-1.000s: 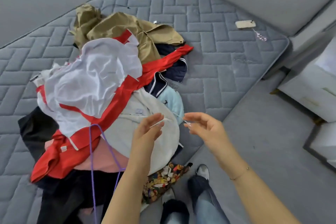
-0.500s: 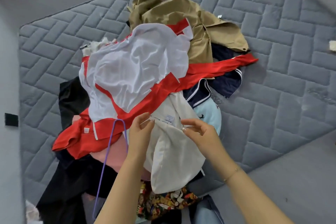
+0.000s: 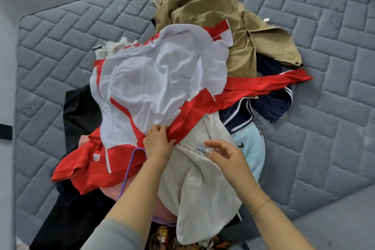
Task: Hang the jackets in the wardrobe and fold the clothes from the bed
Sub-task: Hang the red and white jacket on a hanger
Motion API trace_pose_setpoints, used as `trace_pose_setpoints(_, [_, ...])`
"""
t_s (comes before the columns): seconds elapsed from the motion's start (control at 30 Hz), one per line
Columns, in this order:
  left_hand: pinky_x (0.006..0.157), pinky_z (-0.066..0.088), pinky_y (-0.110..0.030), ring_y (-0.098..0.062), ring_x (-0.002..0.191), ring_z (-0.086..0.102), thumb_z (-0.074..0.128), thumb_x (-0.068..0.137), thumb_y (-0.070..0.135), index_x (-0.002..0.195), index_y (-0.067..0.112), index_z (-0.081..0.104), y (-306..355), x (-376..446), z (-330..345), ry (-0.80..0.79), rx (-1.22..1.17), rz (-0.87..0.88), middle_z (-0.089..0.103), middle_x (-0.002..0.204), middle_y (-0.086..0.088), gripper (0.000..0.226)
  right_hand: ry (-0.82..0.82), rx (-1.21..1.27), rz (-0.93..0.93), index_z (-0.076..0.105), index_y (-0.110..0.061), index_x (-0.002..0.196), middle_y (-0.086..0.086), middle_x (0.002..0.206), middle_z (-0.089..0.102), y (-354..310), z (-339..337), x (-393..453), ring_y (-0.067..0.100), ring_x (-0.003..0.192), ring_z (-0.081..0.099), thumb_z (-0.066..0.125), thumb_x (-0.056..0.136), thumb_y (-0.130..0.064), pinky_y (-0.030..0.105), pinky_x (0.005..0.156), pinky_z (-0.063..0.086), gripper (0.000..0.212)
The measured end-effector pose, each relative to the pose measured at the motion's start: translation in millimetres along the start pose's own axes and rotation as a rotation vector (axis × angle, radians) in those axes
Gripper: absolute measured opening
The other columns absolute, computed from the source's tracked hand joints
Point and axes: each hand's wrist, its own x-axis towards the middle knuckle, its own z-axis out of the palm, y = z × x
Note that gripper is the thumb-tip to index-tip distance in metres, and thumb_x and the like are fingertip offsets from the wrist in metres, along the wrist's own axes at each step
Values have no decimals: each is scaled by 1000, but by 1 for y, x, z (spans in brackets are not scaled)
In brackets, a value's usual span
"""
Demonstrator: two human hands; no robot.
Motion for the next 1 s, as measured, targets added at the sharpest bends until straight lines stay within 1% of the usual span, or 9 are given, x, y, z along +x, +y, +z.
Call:
trace_pose_setpoints(0.07, [86,43,-40,-30,109,53,65,90,29,116,15,64,-3,7,2,18,-6,6,58,115,-8,29,26,23,5,72,-24,104,-12,101,73,2,-2,3,-2,85,65,66,90,-8,20,86,51,22])
trace_pose_setpoints(0.17, [73,39,-34,-31,94,58,65,90,22,97,7,69,2,11,-6,-25,-225,-17,63,99,-11,17,59,54,29,72,-21,102,-7,101,73,1,-5,5,-7,73,61,63,90,-3,13,75,51,23])
trace_pose_setpoints(0.23, [69,35,-28,-22,83,56,69,88,20,90,7,70,12,6,-23,-24,-468,20,63,87,-6,13,90,74,42,72,-19,103,-5,102,74,-3,-6,5,-5,78,64,63,91,-3,13,74,51,22])
trace_pose_setpoints(0.33, [63,41,-15,-4,69,54,70,88,19,78,18,69,42,-13,-67,-30,-883,107,62,71,12,10,121,95,52,72,-20,104,-5,105,73,-20,-9,2,14,98,67,60,93,-6,28,86,56,21])
trace_pose_setpoints(0.4, [65,48,-15,-3,70,57,68,90,21,80,20,73,65,-29,-99,-78,-1127,114,66,74,10,10,130,110,53,71,-18,107,-4,106,72,-36,-13,-2,22,100,66,59,94,-9,36,90,53,20])
trace_pose_setpoints(0.6, [63,50,-14,-4,72,66,68,90,22,92,16,75,128,-73,-173,-160,-1362,126,73,80,2,9,155,253,-52,70,-17,113,-1,112,72,-89,-37,-28,6,98,68,55,96,-6,25,84,56,25])
trace_pose_setpoints(0.73, [67,51,-23,-14,75,64,68,89,22,99,9,71,153,-98,-204,-232,-1464,84,72,85,-3,16,97,263,-215,65,-27,121,-14,117,69,-112,-58,-55,4,112,63,64,91,-9,23,88,52,35])
trace_pose_setpoints(0.87, [79,60,-36,-29,91,70,64,91,16,107,1,65,183,-130,-229,-340,-1572,115,72,103,-19,22,-24,230,-357,62,-22,124,-4,116,70,-132,-59,-82,12,110,65,74,84,-11,26,88,53,44])
trace_pose_setpoints(1.0, [91,52,-40,-35,98,58,61,93,10,112,-3,57,211,-149,-256,-312,-1598,155,63,102,-24,24,208,232,-485,71,-29,102,0,98,74,-149,-62,-104,12,95,69,61,95,-11,31,87,53,22])
